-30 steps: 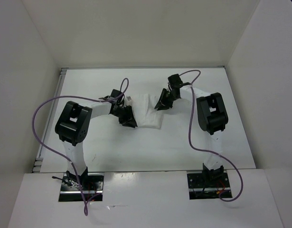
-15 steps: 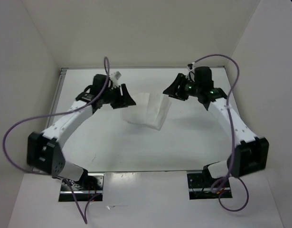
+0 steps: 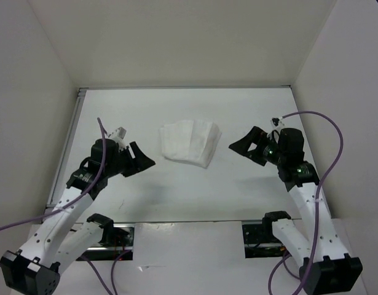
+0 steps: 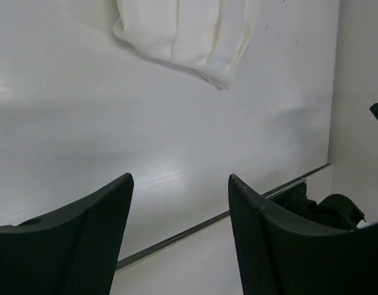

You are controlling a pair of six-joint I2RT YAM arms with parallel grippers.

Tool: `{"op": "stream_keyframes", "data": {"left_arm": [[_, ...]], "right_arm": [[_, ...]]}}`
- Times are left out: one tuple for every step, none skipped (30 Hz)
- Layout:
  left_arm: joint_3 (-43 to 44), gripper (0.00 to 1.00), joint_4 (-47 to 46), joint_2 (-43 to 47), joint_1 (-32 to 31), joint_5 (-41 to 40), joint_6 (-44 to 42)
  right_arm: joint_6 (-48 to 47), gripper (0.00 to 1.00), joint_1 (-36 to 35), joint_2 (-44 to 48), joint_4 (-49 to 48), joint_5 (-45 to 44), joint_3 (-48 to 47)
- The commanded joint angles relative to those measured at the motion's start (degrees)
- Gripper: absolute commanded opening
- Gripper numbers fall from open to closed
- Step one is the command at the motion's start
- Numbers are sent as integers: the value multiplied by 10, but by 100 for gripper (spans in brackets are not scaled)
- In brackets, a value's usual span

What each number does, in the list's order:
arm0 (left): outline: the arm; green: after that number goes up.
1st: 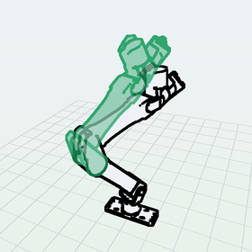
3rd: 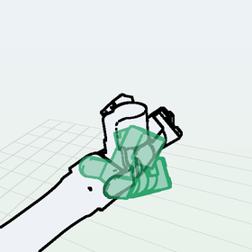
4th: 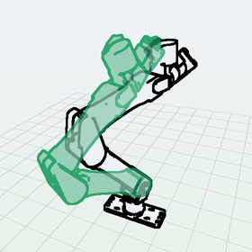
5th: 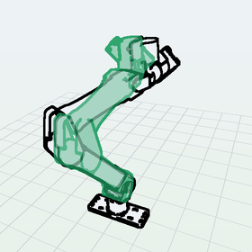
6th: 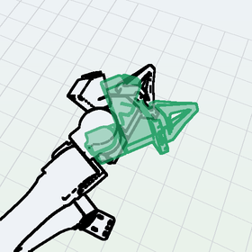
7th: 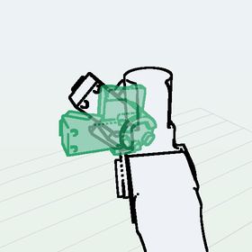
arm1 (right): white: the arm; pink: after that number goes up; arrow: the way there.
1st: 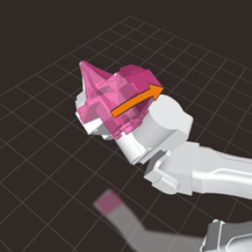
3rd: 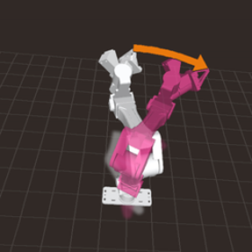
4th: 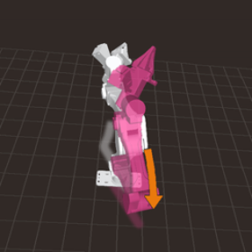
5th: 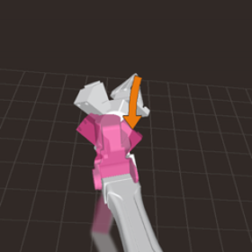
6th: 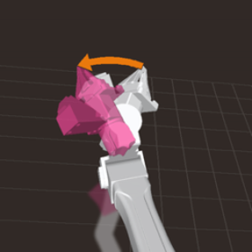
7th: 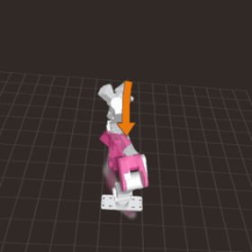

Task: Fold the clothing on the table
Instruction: Fold the skirt

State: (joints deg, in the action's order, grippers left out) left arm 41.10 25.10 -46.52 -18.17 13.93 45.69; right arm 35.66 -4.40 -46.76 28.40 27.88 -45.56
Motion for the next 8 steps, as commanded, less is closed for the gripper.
{"op": "stream_keyframes", "data": {"left_arm": [[-13, 71, 6, 60, 1, -24, 35], [-22, 71, 6, 83, 1, -24, 44], [-32, 71, 6, 93, 1, -24, 55], [-51, 71, 12, 103, 1, -18, 63], [-61, 71, 12, 122, 1, -12, 69], [-68, 71, 12, 129, 1, 1, 69], [-68, 71, 17, 142, 1, 1, 76], [-75, 71, 25, 150, 1, 1, 81]], "right_arm": [[26, 100, 6, 51, -4, 8, 24], [33, 100, 6, 63, -4, 8, 30], [39, 100, 6, 84, -4, 8, 30], [39, 100, 6, 92, -4, 1, 37], [39, 100, 6, 98, -4, 1, 37], [39, 100, 6, 106, -4, -5, 37], [39, 100, 6, 106, -4, -5, 37], [39, 100, 6, 106, 2, -5, 37]]}}
